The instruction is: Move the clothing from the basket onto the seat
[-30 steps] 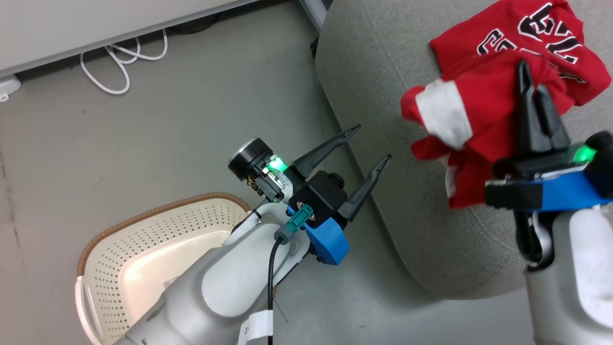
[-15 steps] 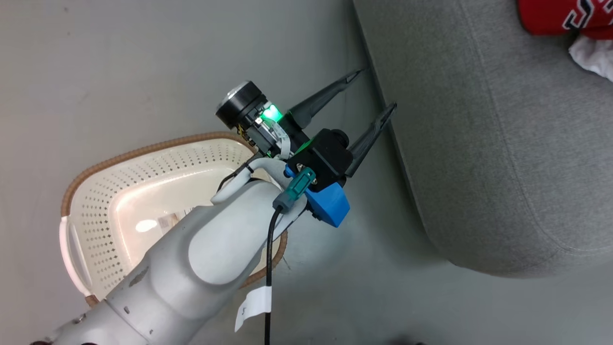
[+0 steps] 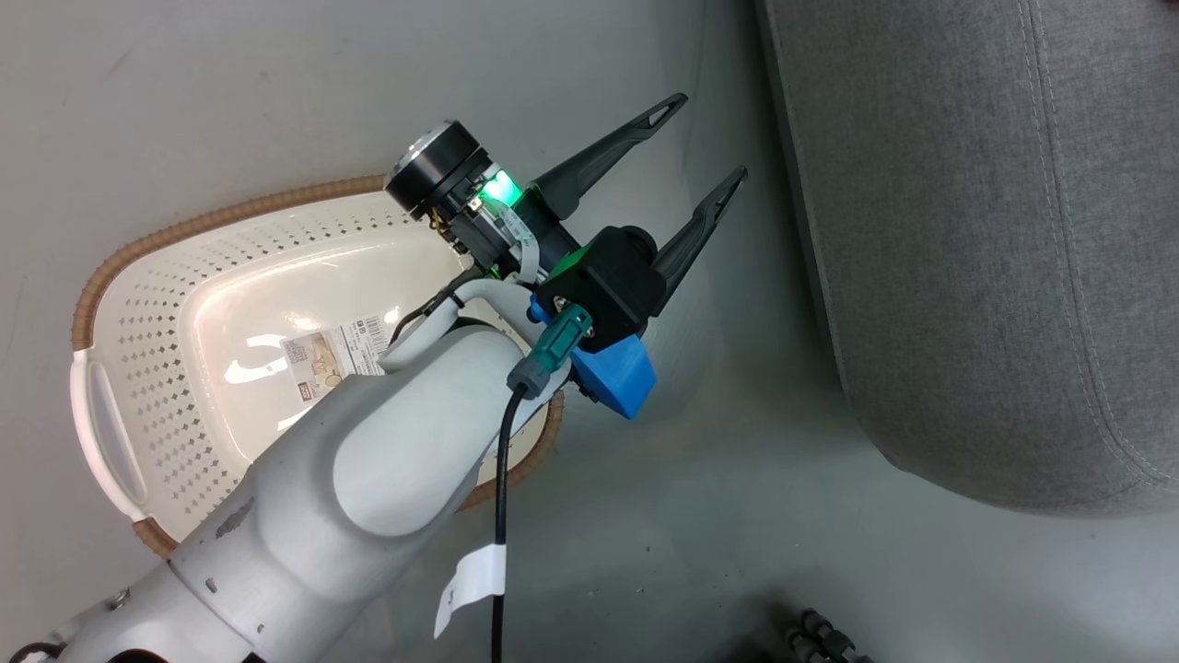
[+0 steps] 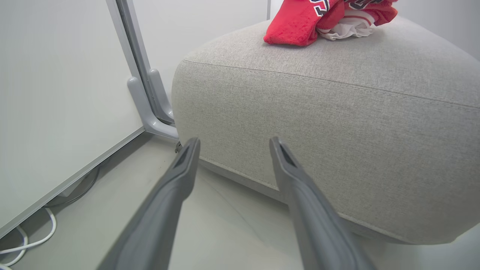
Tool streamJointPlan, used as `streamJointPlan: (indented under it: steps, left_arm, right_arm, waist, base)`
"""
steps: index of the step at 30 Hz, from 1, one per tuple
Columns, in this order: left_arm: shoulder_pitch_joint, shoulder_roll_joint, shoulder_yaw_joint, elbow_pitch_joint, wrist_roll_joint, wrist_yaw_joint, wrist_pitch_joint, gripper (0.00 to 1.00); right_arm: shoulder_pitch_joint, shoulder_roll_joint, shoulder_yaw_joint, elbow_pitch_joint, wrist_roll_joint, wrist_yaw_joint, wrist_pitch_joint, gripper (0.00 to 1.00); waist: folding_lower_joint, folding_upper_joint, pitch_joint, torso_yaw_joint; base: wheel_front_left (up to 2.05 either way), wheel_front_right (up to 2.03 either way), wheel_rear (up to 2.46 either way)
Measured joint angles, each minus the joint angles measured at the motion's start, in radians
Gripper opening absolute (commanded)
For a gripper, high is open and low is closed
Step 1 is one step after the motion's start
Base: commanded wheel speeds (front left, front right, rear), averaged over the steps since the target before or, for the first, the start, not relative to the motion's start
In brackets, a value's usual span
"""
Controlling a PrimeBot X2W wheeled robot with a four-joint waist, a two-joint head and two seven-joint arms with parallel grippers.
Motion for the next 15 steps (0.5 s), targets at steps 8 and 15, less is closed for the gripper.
streamJointPlan:
  steps: [8,15]
  left_arm:
    - [0.0,0.008,-0.007,-0.013,-0.006,0.006,0.002,1.0]
    - [0.007,0.005,-0.009,-0.003,-0.019,0.015,-0.013,1.0]
  right_arm:
    - [0.073,0.064,-0.009,0.145,0.01,0.0,0.0,0.0]
    - [0.153,0.113,-0.029,0.078,0.009,0.0,0.0,1.0]
  waist:
    - [-0.0001,0.0,0.004,0.01]
    - [-0.0001,0.0,-0.025,0.01]
  base:
    - [0.0,0.0,0.0]
    - [0.0,0.0,0.0]
